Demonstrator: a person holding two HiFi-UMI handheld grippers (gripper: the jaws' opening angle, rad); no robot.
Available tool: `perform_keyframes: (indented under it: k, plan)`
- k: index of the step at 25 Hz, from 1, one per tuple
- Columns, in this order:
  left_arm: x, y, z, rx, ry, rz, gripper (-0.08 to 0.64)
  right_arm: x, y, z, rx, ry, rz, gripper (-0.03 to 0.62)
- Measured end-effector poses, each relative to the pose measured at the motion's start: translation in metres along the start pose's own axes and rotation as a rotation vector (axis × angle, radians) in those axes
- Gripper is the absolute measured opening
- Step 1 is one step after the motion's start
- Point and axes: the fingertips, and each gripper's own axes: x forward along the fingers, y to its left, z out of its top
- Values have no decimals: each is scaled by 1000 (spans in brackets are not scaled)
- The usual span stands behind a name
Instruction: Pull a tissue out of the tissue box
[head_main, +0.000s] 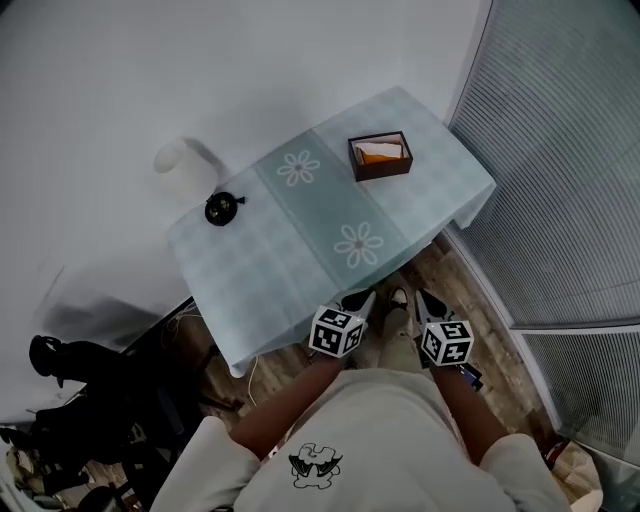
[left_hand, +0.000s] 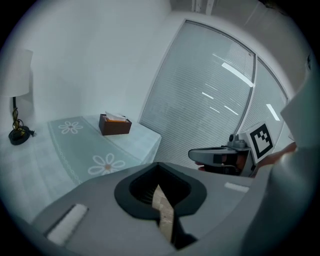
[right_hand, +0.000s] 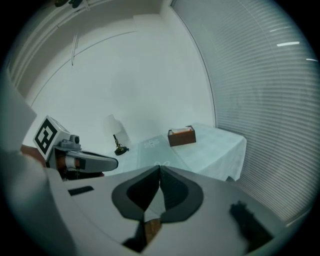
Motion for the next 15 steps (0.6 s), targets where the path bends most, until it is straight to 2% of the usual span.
perform_keyframes:
  k: [5, 9, 15]
  plan:
    - [67, 23, 67, -21, -12, 46, 6, 53, -64, 62, -35, -7, 49, 14]
    - [122, 42, 121, -43, -40, 94, 6, 90, -110, 109, -116, 3, 116, 14]
    - [161, 64, 171, -88, -70, 152, 6, 137, -148, 151, -170, 26, 218, 15]
